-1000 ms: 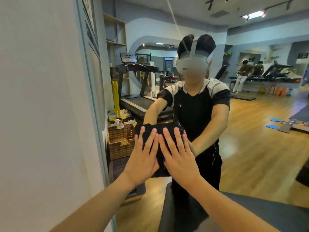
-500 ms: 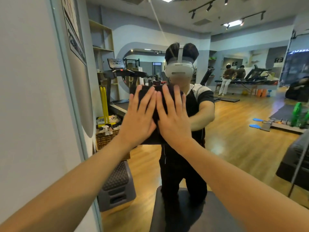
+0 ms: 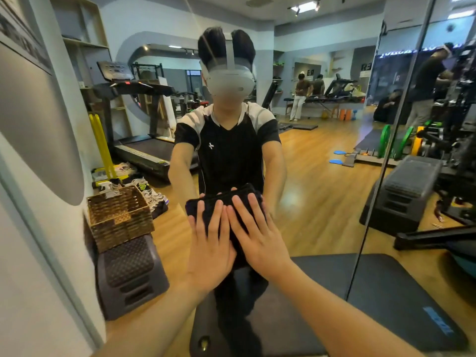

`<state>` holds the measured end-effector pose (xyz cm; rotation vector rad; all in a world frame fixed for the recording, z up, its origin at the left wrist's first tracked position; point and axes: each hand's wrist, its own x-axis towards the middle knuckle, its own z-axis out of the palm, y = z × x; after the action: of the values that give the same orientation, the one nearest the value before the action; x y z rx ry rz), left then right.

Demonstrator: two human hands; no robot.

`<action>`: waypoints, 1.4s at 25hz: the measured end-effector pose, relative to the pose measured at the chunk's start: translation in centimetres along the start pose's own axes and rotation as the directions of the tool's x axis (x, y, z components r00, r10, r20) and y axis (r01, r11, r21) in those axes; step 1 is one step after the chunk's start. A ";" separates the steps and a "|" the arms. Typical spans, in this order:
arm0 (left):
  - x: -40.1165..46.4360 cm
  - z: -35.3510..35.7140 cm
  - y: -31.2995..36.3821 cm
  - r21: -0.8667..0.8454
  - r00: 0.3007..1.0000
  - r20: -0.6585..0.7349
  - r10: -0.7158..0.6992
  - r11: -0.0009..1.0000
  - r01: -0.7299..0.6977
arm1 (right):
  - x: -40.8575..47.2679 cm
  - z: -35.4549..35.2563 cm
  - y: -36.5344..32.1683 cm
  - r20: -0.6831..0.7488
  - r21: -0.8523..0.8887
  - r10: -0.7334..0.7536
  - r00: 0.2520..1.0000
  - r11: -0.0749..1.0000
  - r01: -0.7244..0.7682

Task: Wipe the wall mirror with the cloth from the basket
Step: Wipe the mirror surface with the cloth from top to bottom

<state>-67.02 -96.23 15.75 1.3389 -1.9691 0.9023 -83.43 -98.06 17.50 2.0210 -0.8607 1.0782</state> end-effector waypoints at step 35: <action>7.8 5.4 18.9 0.078 0.941 -0.162 0.296 0.955 -0.286 | -13.2 -4.8 14.2 -0.013 -0.059 0.428 0.904 0.902 -0.428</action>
<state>-87.83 -99.78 14.61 0.9729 -2.0500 1.1746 -102.48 -98.93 11.69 1.8231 -1.3657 1.2663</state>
